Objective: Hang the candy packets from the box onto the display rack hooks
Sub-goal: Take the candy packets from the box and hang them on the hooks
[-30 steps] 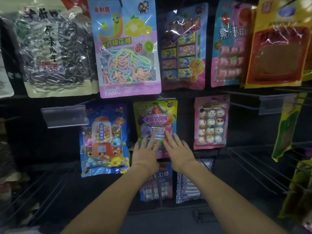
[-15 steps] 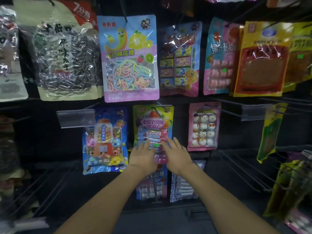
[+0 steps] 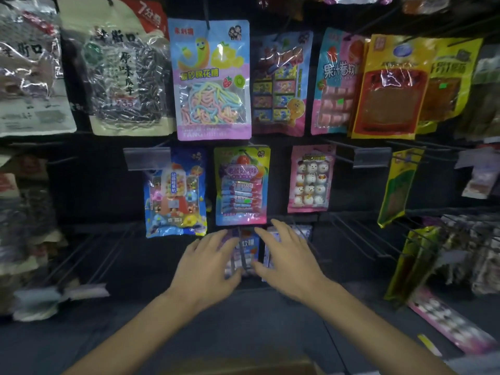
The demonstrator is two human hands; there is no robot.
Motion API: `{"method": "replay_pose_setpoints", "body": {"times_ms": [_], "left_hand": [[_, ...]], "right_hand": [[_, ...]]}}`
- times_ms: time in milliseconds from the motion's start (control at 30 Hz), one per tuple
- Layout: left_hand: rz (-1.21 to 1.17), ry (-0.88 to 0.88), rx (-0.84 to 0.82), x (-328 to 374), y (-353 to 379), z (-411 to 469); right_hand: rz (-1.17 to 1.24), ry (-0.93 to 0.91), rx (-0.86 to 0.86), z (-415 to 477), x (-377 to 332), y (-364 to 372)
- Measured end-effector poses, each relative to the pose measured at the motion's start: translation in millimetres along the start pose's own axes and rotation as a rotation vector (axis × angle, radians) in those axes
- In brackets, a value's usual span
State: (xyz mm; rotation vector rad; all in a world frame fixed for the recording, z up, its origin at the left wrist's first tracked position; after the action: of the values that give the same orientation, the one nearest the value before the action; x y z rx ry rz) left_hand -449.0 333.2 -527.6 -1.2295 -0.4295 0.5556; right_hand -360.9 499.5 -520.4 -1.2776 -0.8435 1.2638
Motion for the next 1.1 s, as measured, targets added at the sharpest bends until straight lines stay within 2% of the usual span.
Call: {"method": "replay_pose_setpoints", "body": {"times_ms": [167,300,400,533,667,733,833,967,1033,1100], "left_hand": [[-0.065,0.026,-0.014,3.4,23.2,-77.6],[-0.062,-0.011,-0.053,-7.1,58.7,-141.0],[-0.001,-0.043,-0.18,-19.5,91.6,-179.1],[-0.031,-0.041,-0.313,-25.1,125.4,-214.3],[0.002,-0.093,-0.424,-37.0,165.7,-242.5],[0.008,-0.174,-0.524,-46.7,190.6,-258.9],[0.013,-0.365,-0.657,-60.6,220.2,-276.7],[-0.167,-0.707,-0.79,-79.0,252.5,-291.2],[-0.206,-0.835,-0.825,-82.4,262.8,-292.8],[-0.231,-0.883,-0.795,-83.0,269.2,-289.9]], "right_hand": [[0.009,-0.058,-0.057,-71.1,-8.4,28.0],[-0.042,-0.057,-0.176,-119.2,2.6,70.5],[-0.032,-0.03,-0.269,-147.2,15.9,105.7],[-0.027,0.031,-0.409,-171.7,35.9,154.8],[-0.108,0.02,-0.44,-190.8,44.2,199.1],[-0.137,0.088,-0.517,-204.3,55.7,221.8],[-0.13,0.344,-0.497,-223.1,77.1,242.3],[0.024,0.652,-0.637,-245.2,106.9,272.2],[0.155,0.739,-0.652,-251.1,122.3,284.2],[0.197,0.772,-0.662,-252.4,130.7,291.8]]}}
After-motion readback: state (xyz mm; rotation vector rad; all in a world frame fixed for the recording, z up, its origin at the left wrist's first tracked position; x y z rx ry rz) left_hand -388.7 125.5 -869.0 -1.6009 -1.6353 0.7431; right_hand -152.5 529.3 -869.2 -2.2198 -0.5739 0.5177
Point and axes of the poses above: each hand's wrist, its own z-axis towards the middle knuckle, its own y-axis out of the palm, x = y × z, the point moved 4 cm from there along z, towards the middle knuckle, and after that the axes turned 8 degrees about -x, right-handed, at the moved point
